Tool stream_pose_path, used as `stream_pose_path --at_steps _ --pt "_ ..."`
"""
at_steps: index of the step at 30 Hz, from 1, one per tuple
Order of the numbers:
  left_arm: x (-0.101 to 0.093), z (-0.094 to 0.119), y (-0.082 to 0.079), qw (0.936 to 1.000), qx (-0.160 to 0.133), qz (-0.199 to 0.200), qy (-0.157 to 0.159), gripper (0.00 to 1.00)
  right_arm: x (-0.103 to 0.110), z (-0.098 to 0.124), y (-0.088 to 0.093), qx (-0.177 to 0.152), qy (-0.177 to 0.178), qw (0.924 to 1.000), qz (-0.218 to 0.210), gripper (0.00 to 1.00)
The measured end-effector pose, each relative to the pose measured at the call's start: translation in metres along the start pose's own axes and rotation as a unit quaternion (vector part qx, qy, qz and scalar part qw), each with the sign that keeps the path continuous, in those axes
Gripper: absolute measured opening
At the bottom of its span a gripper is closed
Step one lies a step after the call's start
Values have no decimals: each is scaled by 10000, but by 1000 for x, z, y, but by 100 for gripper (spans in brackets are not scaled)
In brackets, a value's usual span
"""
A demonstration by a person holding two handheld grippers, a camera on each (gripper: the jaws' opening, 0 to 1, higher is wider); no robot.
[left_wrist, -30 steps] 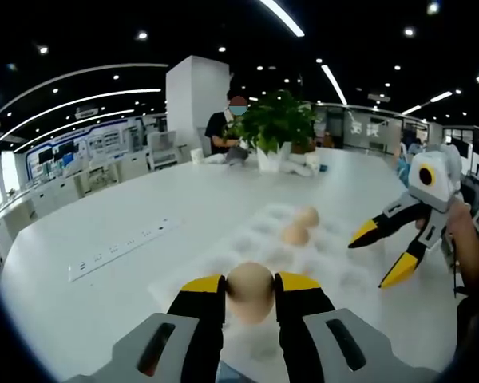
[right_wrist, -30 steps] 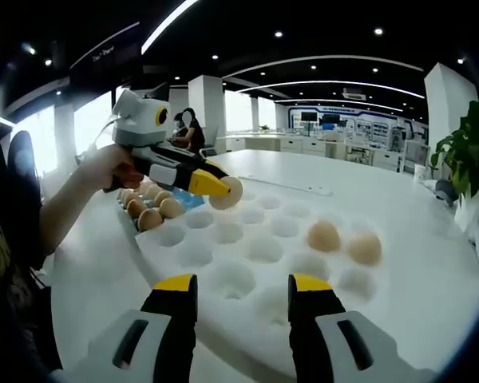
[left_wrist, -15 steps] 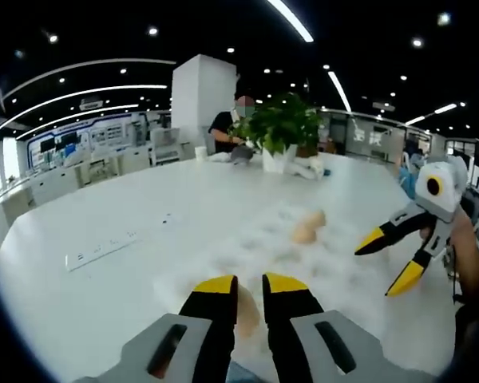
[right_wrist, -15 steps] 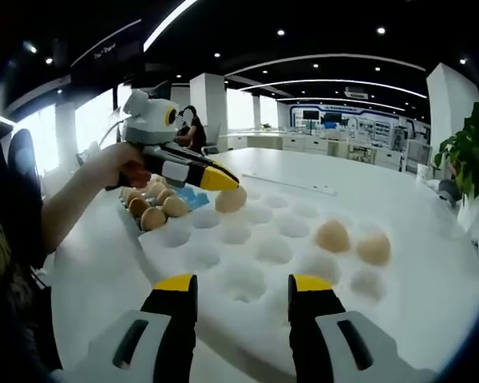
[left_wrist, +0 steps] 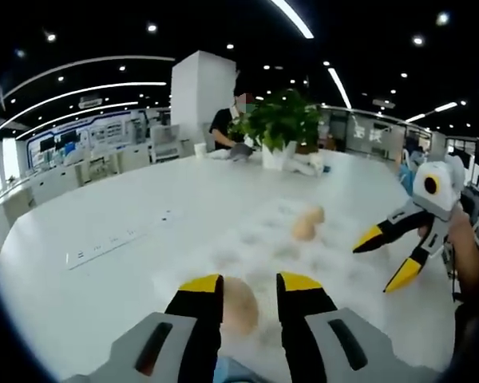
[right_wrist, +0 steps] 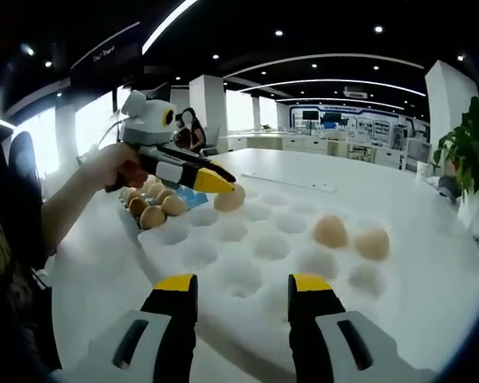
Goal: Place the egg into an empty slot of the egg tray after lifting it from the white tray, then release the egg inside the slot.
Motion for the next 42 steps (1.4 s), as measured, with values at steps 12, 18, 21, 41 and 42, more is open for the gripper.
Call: stream_pose_path --at_steps 12,18,21,41,42 --pt "10 -13 8 9992 376 -57 -120 34 -8 7 2 -81 41 9999 -81 47" --pt "14 -17 16 9982 570 -30 -169 31 -10 8 3 -94 56 9999 -100 47" --pt "13 -17 18 9979 620 47 -172 30 -11 8 3 -90 50 9999 -103 47" --pt "11 -6 3 9991 300 188 -213 30 -10 8 0 -70 30 10000 -46 47" --pt "11 -4 3 9992 300 178 -217 30 -9 8 0 -67 28 10000 -38 47"
Point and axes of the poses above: the point that each gripper's makers call its tool centre point, and the gripper's own axes: z roughly backward along the fingers, x roughly to its left, y roughly out of its underside, the point moved 5 cm from there along z, roughly backward along the fingers, and after that the axes turned 9 degrees about -z, right-handed, at the moved point
